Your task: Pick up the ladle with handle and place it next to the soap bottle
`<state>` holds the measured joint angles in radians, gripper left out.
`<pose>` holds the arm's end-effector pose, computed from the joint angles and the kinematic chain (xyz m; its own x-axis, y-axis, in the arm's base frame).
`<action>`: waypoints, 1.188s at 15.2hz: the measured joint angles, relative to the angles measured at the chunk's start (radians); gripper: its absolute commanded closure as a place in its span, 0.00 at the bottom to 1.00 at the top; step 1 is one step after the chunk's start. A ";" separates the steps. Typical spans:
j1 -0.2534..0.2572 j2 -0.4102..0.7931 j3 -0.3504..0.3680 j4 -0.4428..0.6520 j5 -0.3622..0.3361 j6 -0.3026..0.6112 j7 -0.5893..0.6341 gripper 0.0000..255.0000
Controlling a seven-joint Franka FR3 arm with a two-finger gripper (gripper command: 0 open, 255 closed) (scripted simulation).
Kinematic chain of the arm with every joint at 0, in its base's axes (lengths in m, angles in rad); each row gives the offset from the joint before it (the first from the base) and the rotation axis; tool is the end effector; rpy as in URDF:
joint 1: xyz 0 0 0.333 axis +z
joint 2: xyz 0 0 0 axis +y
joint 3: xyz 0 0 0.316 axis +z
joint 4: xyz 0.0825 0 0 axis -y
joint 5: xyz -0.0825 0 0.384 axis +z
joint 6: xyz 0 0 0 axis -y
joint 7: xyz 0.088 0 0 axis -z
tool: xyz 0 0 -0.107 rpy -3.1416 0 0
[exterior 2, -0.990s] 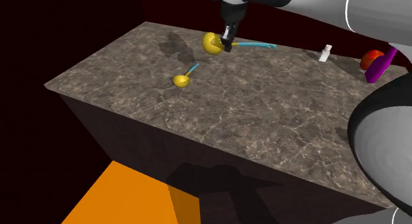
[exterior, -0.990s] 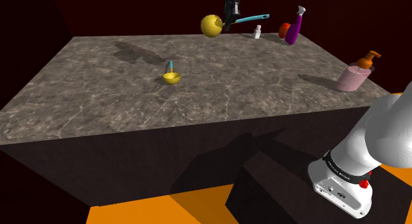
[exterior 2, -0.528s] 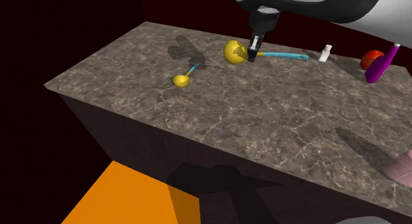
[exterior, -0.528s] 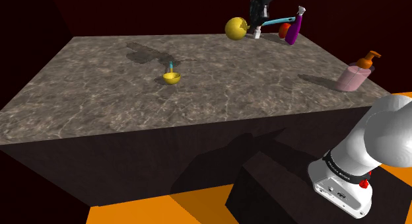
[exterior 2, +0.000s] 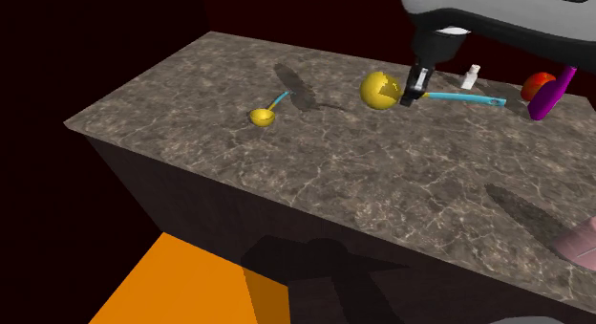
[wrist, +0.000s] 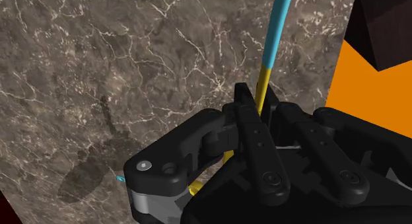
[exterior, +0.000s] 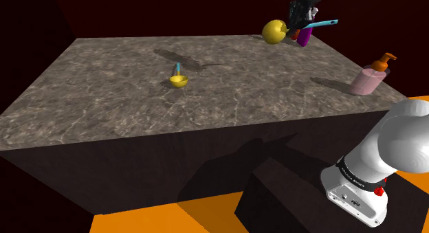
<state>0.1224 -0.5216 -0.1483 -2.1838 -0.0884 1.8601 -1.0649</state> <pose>0.4125 -0.0296 0.6047 0.4737 0.8770 0.0806 0.8594 -0.4804 0.1750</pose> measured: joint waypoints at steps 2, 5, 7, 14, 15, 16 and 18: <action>-0.012 -0.055 -0.014 -0.035 -0.011 -0.019 -0.021 1.00; -0.041 -0.150 -0.056 -0.096 -0.038 -0.049 -0.077 1.00; -0.057 -0.195 -0.080 -0.127 -0.055 -0.060 -0.107 1.00; -0.127 -0.351 -0.178 -0.179 -0.129 -0.150 -0.237 1.00; -0.138 -0.370 -0.196 -0.181 -0.142 -0.164 -0.259 1.00; -0.151 -0.397 -0.213 -0.197 -0.157 -0.173 -0.280 1.00; -0.172 -0.426 -0.249 -0.197 -0.185 -0.196 -0.325 1.00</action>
<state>-0.0500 -0.9479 -0.3973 -2.3804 -0.2731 1.6640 -1.3895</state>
